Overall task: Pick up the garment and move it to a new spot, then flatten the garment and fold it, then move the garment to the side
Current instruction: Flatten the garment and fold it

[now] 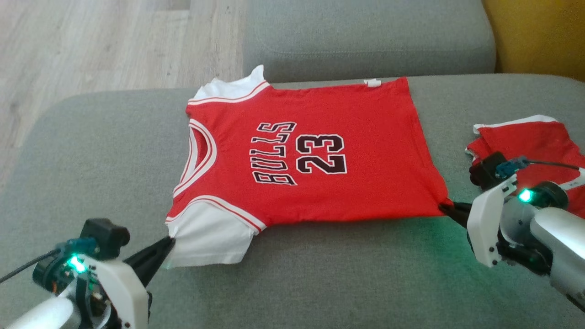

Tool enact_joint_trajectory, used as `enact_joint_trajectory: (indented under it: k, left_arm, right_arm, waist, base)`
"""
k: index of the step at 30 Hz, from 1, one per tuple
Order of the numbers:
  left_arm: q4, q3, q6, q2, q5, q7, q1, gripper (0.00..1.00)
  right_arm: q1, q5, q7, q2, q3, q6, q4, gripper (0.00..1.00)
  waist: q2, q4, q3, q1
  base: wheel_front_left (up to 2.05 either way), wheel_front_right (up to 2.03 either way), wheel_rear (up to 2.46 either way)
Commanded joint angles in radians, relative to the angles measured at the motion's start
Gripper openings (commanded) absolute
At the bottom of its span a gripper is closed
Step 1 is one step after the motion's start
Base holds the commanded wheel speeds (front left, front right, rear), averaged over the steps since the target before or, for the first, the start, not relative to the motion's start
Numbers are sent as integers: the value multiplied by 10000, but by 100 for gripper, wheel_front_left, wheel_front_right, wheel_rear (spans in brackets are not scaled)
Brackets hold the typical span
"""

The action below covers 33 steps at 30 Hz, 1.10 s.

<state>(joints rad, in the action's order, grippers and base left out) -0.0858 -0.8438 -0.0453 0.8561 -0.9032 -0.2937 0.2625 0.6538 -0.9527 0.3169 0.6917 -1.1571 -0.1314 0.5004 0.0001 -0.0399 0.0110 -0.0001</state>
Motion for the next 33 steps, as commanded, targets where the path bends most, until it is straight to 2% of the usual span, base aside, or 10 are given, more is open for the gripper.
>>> enact_joint_trajectory:
  k: [1,5,11,25,33]
  left_arm:
    - [-223,611,-90,440,98,50,740,0]
    - [30,628,18,263,263,-53,1238,0]
    - [994,591,452,-35,438,-533,2321,0]
    - [3494,370,1388,-890,1084,-1348,5172,0]
    - [4720,-92,1661,-1440,1335,-1512,6298,0]
  right_arm:
    - [199,-42,-17,271,211,7,-203,0]
    - [441,-60,-11,118,443,7,-300,0]
    - [966,40,34,-214,738,7,-84,0]
    - [2232,456,-270,-1301,1387,7,1754,0]
    - [2800,573,-482,-1726,1335,7,2264,0]
  waist:
    - [-1,5,-114,1]
    - [-1,-6,-427,1]
    - [-1,-22,-952,1]
    - [-1,170,-2140,1]
    - [-1,300,-2580,1]
  base:
    - [0,0,0]
    - [0,0,0]
    - [0,0,0]
    - [0,0,0]
    - [0,0,0]
